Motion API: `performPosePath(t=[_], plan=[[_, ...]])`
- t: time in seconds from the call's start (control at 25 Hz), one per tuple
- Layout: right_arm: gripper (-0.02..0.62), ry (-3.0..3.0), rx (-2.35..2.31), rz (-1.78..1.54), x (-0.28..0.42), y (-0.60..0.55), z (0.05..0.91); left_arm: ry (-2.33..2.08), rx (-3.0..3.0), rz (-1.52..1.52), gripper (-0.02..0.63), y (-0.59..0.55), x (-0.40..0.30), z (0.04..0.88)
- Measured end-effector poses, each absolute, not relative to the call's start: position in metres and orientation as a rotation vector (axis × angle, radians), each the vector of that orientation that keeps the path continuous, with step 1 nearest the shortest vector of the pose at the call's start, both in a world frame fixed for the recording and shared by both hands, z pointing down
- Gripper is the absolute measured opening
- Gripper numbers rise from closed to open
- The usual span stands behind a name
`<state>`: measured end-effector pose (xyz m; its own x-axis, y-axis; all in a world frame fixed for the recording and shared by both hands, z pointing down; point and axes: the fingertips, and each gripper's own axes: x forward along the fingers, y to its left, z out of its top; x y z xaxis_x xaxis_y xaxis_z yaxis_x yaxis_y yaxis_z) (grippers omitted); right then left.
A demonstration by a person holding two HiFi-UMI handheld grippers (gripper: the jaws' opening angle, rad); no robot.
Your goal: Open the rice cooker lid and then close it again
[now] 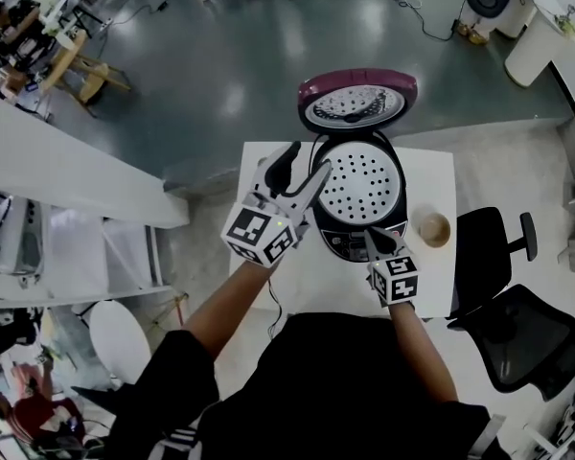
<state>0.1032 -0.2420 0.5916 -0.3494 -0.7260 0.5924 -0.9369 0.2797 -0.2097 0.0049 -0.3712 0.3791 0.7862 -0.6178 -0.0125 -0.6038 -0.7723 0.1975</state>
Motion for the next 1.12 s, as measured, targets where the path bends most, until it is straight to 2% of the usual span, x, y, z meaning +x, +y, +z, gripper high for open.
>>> performPosePath(t=[0.48, 1.12], plan=[[0.0, -2.251, 1.473, 0.803, 0.1, -0.249, 0.585, -1.027, 2.878, -0.099, 0.233, -0.446, 0.031, 0.337], [0.0, -2.25, 1.504, 0.835, 0.119, -0.254, 0.587, -1.0, 2.945, 0.154, 0.233, -0.519, 0.06, 0.35]])
